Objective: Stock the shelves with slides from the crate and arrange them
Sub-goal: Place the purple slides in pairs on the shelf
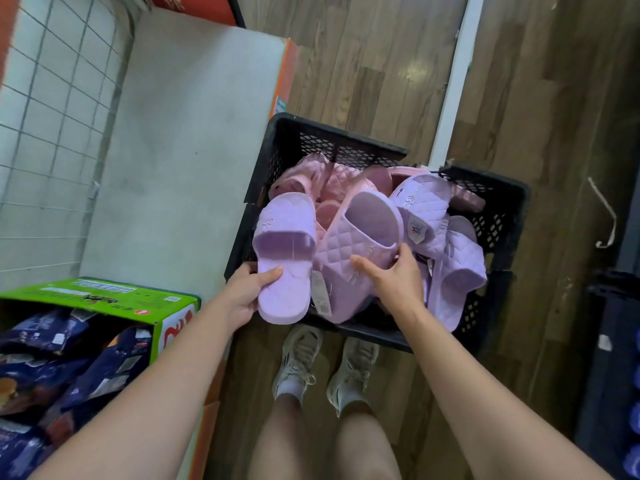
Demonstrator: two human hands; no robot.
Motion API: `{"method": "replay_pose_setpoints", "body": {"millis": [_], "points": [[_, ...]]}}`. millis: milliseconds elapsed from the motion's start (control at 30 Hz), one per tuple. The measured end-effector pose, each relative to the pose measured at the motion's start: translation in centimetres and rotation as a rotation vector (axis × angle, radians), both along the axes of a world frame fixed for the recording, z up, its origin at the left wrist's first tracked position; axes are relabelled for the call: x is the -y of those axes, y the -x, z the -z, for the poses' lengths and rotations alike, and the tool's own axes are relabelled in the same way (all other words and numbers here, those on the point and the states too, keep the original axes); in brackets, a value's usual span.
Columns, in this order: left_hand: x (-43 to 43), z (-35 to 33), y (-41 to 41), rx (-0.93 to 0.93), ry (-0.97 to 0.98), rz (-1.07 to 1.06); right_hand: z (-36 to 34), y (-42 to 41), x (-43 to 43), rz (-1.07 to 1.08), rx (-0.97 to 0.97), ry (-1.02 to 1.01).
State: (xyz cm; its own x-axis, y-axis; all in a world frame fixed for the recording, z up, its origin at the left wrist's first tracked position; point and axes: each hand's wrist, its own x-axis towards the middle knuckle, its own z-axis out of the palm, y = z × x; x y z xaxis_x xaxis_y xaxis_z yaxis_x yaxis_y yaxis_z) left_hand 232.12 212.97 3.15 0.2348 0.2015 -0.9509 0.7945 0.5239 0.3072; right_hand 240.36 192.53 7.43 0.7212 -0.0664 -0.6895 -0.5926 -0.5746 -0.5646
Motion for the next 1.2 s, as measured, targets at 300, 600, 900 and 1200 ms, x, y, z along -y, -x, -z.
{"method": "replay_pose_setpoints", "body": {"millis": [300,600,900,1200], "points": [[1.5,-9.4,-0.1,0.133,-0.402,0.493,-8.4,3.1,3.5,0.085,0.053,0.002],[1.4,-21.5,-0.9,0.378,-0.434,0.604,-19.1,5.1,6.3,0.211,0.159,-0.028],[2.0,-34.8,-4.3,0.665,-0.495,0.816,-31.7,7.0,7.2,0.029,0.382,0.017],[3.8,-45.0,-4.6,0.956,-0.585,0.970,-41.5,10.1,9.8,0.122,0.537,-0.046]]}}
